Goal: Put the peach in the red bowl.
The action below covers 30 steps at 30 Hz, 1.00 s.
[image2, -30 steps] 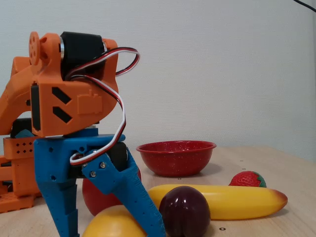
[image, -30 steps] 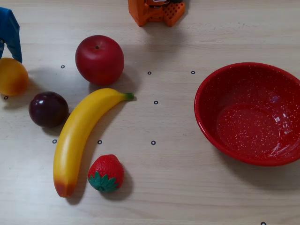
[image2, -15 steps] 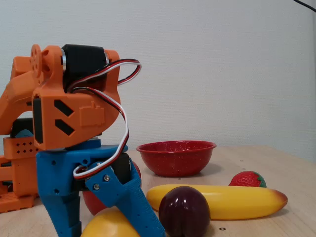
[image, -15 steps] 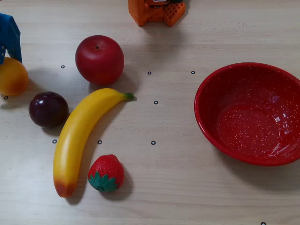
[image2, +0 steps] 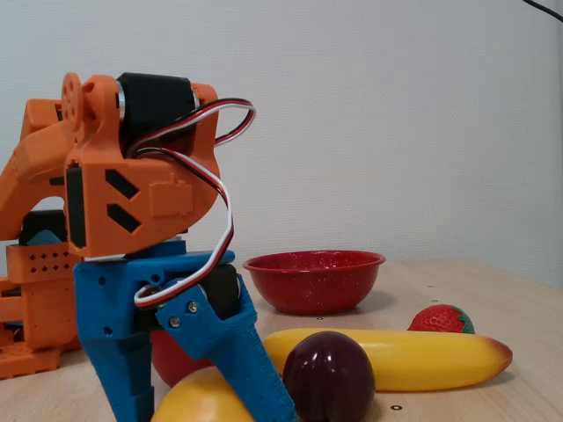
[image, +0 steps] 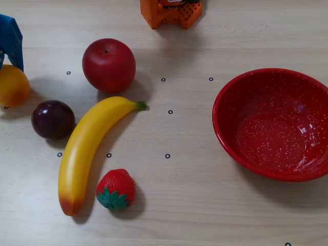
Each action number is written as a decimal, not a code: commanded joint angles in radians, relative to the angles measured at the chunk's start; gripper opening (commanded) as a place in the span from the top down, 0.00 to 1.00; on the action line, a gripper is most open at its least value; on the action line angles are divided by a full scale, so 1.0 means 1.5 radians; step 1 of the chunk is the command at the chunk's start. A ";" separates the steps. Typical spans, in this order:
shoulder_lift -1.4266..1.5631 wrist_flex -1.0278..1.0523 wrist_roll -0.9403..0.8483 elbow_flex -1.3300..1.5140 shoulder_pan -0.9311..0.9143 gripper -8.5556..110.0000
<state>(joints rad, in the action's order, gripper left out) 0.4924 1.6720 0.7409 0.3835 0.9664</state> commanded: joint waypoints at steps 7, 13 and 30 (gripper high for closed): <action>0.180 0.125 -0.060 -0.196 -0.042 0.93; 0.364 0.101 -0.107 -0.184 -0.130 0.93; 0.605 0.026 -0.381 0.037 -0.770 0.93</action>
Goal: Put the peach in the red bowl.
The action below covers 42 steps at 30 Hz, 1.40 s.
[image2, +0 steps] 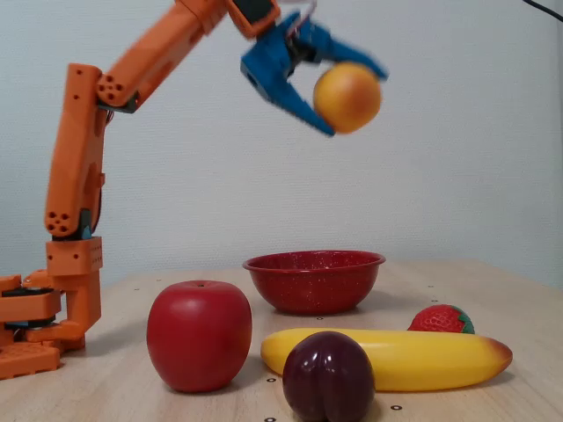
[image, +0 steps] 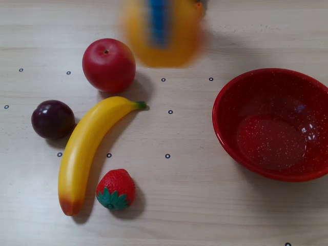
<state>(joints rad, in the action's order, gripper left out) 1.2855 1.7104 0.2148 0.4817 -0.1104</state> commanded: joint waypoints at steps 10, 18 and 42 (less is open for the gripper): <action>-0.088 0.090 -0.182 0.005 -0.244 0.93; -0.254 0.059 -0.198 -0.002 -0.256 0.93; -0.148 -0.046 -0.143 0.076 -0.200 0.49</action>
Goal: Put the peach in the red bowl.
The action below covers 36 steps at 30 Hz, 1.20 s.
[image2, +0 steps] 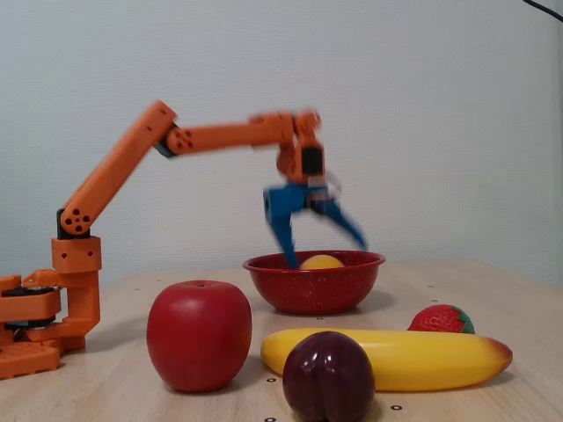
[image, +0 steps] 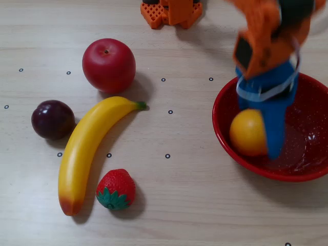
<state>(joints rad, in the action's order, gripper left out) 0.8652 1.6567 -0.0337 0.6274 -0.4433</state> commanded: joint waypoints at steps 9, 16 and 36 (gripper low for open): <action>0.375 0.048 0.035 0.008 0.026 0.67; 0.679 0.044 0.005 0.226 0.090 0.93; 1.550 -0.548 0.026 1.614 0.304 0.93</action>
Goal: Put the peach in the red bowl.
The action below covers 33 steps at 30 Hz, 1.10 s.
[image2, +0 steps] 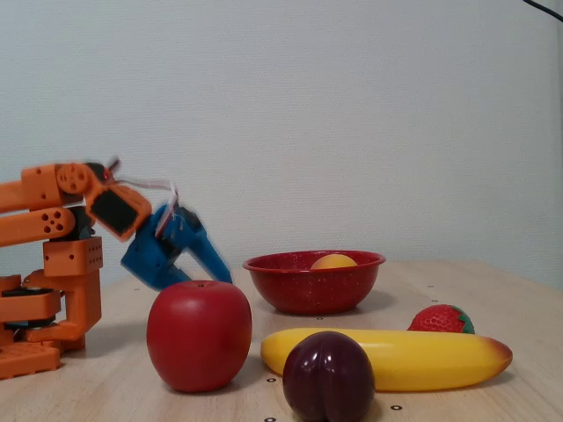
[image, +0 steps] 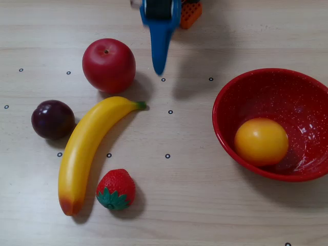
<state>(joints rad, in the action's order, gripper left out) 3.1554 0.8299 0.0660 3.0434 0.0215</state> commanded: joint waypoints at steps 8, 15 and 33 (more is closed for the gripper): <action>0.035 0.063 -0.087 0.003 -0.021 0.93; 0.035 0.066 -0.085 0.002 -0.016 0.93; 0.035 0.066 -0.092 0.002 -0.011 0.93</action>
<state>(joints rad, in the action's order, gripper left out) 3.1953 0.9357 -0.0583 3.0496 -0.0276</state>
